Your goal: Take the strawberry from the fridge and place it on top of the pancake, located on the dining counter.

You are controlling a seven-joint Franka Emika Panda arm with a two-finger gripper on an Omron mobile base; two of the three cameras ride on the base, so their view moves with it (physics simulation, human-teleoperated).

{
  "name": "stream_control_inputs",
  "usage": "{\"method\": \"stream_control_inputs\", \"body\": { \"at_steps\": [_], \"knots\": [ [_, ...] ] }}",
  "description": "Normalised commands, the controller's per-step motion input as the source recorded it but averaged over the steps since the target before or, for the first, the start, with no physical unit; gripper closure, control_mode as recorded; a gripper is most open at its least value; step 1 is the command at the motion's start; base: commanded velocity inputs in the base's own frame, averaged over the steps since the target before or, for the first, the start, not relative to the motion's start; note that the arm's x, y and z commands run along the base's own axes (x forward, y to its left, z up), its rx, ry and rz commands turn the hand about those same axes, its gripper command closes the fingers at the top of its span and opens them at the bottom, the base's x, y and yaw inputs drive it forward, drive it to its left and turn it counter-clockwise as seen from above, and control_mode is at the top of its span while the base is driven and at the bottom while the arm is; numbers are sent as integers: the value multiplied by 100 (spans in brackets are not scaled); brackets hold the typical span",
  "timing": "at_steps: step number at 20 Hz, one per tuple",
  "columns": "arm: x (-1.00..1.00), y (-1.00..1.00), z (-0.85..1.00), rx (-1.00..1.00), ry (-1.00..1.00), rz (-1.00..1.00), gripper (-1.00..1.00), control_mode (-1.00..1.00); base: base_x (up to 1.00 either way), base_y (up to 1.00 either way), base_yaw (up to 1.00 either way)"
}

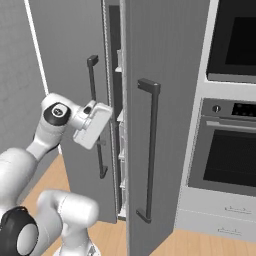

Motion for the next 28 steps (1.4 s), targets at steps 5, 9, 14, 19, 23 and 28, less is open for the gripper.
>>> {"method": "stream_control_inputs", "body": {
  "at_steps": [5,9,14,19,23,28],
  "knots": [
    [37,0,-1,-2,2,0,-100,-100,0,0,0],
    [44,-4,-9,-1,1,0,-100,-100,0,0,0],
    [41,-36,-15,-1,1,0,-100,-100,0,0,0],
    [34,-41,-13,0,0,0,-100,-100,0,0,0],
    [-5,-71,-5,0,0,0,-100,-100,0,0,0],
    [-32,-90,0,0,0,0,-100,-100,0,0,0]
  ]
}}
